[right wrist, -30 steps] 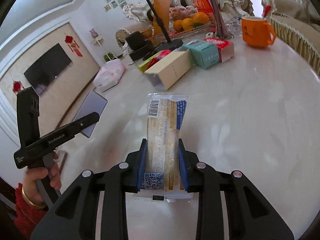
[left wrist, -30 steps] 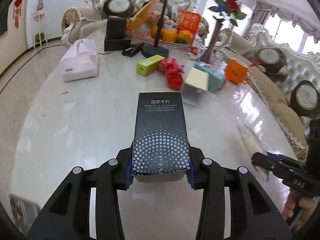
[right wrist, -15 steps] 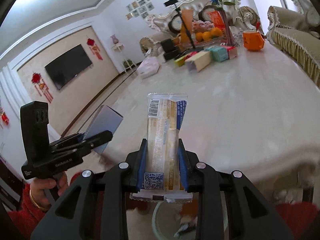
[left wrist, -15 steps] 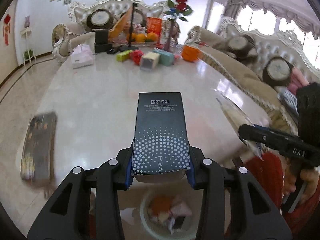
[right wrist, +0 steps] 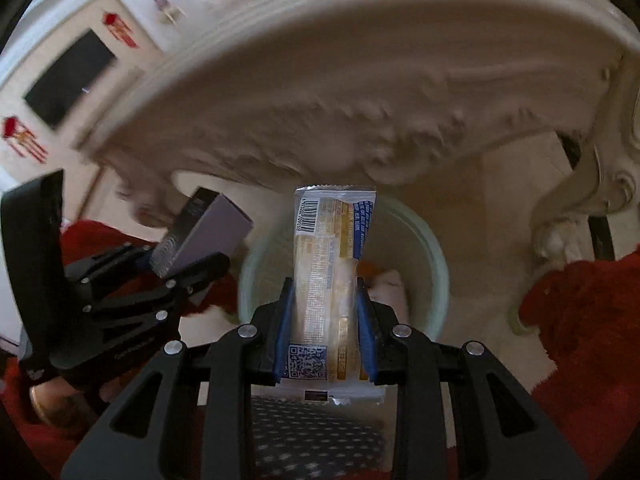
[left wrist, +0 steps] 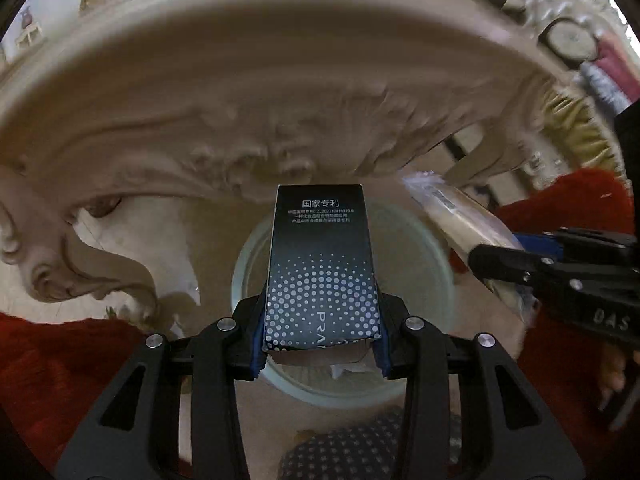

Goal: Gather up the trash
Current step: 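Open both grippers to drop the items into the wastebasket, then raise both grippers back toward the table items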

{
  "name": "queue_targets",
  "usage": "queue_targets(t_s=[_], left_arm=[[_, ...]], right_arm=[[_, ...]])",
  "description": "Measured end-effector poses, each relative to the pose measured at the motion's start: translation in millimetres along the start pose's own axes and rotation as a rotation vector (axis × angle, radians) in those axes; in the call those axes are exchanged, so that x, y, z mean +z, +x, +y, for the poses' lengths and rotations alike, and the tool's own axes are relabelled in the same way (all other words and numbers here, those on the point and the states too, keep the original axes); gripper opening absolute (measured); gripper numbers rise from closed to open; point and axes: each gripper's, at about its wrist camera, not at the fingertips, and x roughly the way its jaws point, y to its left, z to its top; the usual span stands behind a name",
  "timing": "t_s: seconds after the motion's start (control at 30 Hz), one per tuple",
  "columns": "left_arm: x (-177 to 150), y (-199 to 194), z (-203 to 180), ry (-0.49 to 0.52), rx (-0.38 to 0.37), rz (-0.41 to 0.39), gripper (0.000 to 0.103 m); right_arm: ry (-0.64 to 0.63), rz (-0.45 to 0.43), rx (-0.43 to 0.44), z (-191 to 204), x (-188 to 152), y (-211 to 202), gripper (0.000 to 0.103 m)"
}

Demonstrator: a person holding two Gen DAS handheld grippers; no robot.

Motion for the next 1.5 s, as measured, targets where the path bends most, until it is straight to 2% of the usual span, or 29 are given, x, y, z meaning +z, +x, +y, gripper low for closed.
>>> queue_targets(t_s=[0.13, 0.17, 0.2, 0.23, 0.27, 0.3, 0.33, 0.57, 0.67, 0.97, 1.13, 1.23, 1.33, 1.4, 1.5], left_arm=[[-5.0, 30.7, -2.7, 0.031, 0.015, 0.049, 0.041], [-4.5, 36.8, -2.5, 0.027, 0.016, 0.064, 0.045], [-3.7, 42.0, -1.0, 0.018, 0.022, 0.084, 0.061], [-3.1, 47.4, 1.2, 0.009, 0.037, 0.1, 0.075], [-1.3, 49.7, 1.5, 0.006, 0.054, 0.099, 0.076], [-1.5, 51.1, 2.4, 0.006, 0.064, 0.096, 0.076], [-0.2, 52.0, 4.2, 0.003, 0.063, 0.096, 0.076], [-4.5, 56.2, 5.4, 0.005, 0.049, 0.107, 0.076], [-6.2, 55.8, 0.7, 0.022, 0.033, 0.107, 0.076], [-14.5, 51.4, -4.2, 0.058, 0.03, 0.105, 0.076], [-16.5, 40.9, -1.5, 0.056, 0.016, 0.076, 0.076], [-17.8, 28.0, -0.7, 0.056, 0.001, 0.049, 0.076], [-18.1, 0.4, 0.8, 0.05, -0.035, -0.011, 0.076], [-15.7, -23.9, 4.4, 0.032, -0.077, -0.06, 0.076], [-8.1, -50.5, 10.4, 0.008, -0.096, -0.105, 0.076]], right_arm=[[-0.019, 0.062, -0.048, -3.7, -4.8, 30.1, 0.027], [-0.021, 0.069, -0.052, -4.1, -4.5, 36.0, 0.028], [-0.024, 0.083, -0.062, -5.6, -4.1, 42.0, 0.03], [-0.024, 0.088, -0.077, -6.2, -2.4, 45.8, 0.038], [-0.023, 0.09, -0.098, -7.0, -2.3, 47.0, 0.047], [-0.02, 0.086, -0.121, -9.3, -2.0, 47.6, 0.06], [-0.014, 0.079, -0.133, -11.2, -1.1, 47.7, 0.061], [0.069, 0.119, -0.144, -27.3, -8.5, 55.3, 0.061], [0.061, 0.123, -0.147, -25.4, -10.7, 58.1, 0.067], [0.031, 0.082, -0.147, -20.1, -14.5, 44.5, 0.07], [0.029, 0.05, -0.136, -17.5, -16.4, 34.3, 0.07], [0.016, 0.032, -0.121, -12.3, -17.7, 25.2, 0.07], [0.002, 0.002, -0.083, -4.7, -18.1, 5.7, 0.07], [-0.017, -0.048, -0.039, 3.1, -17.2, -18.8, 0.07], [-0.043, -0.137, -0.024, 13.4, -10.0, -50.8, 0.07]])
